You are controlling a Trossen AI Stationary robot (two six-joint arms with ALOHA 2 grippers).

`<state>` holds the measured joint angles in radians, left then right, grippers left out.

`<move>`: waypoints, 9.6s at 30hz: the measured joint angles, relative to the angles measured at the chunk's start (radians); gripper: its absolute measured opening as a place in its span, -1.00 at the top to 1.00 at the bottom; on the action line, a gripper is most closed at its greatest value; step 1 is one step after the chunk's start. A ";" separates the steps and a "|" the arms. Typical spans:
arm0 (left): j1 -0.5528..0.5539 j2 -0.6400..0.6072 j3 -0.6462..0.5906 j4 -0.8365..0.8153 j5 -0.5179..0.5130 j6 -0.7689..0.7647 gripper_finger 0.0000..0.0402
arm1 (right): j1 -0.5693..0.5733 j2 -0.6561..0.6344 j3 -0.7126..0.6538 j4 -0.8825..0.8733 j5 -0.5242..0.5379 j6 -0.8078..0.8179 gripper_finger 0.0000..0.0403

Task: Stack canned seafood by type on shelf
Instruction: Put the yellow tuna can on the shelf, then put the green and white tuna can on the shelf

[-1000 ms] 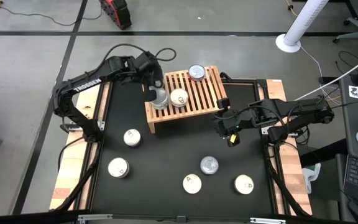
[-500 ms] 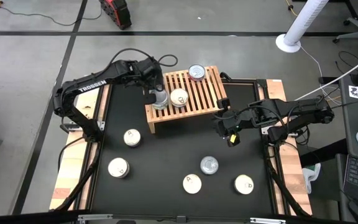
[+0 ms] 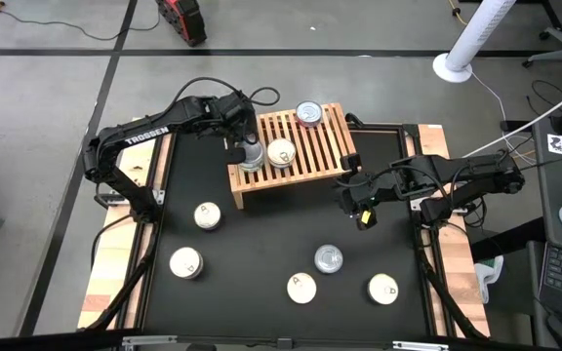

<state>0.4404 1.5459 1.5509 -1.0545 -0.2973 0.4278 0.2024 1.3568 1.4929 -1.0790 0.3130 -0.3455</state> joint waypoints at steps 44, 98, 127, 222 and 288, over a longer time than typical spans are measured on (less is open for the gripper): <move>-0.162 -0.001 0.162 -0.004 -0.262 0.018 0.30 | 0.000 0.000 0.000 -0.001 -0.233 0.243 0.23; -0.669 0.016 -0.008 0.129 0.146 -0.371 0.30 | 0.435 0.551 0.000 0.070 -0.216 0.637 -0.20; -0.715 0.040 -0.008 0.176 0.144 -0.358 0.30 | 0.430 0.661 -0.003 0.066 -0.105 0.638 -0.20; -0.728 -0.106 -0.008 0.095 0.106 -0.218 0.30 | 0.338 0.666 0.466 -0.492 0.083 0.725 1.00; -0.666 -0.106 -0.008 0.094 0.098 -0.109 0.30 | -0.703 0.477 0.489 -0.297 0.083 -0.089 1.00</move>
<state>-0.2256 1.4395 1.5433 -0.9604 -0.1993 0.3192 -0.5008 1.8336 1.9822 -1.3765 0.3955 -0.4343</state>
